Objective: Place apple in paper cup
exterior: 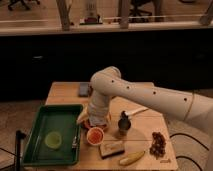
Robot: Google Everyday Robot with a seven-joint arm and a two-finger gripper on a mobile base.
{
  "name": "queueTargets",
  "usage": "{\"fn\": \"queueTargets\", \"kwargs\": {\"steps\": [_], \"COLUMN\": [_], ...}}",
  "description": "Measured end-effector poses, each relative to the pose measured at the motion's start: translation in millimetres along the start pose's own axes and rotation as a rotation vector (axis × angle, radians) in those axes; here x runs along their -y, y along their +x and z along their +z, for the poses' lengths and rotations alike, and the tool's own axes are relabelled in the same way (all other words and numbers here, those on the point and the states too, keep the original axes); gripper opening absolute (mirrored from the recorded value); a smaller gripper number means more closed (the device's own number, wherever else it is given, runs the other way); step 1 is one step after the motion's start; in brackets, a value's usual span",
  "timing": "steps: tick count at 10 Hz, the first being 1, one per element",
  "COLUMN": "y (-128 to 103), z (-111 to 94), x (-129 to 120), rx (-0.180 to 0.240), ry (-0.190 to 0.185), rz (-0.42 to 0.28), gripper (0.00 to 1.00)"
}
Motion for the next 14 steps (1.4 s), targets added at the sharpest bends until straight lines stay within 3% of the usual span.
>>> {"fn": "queueTargets", "kwargs": {"steps": [14], "y": [6], "z": [-12], "x": [-3], "rx": [-0.037], "ry": [-0.005], "rz": [-0.037], "gripper": [0.80]}}
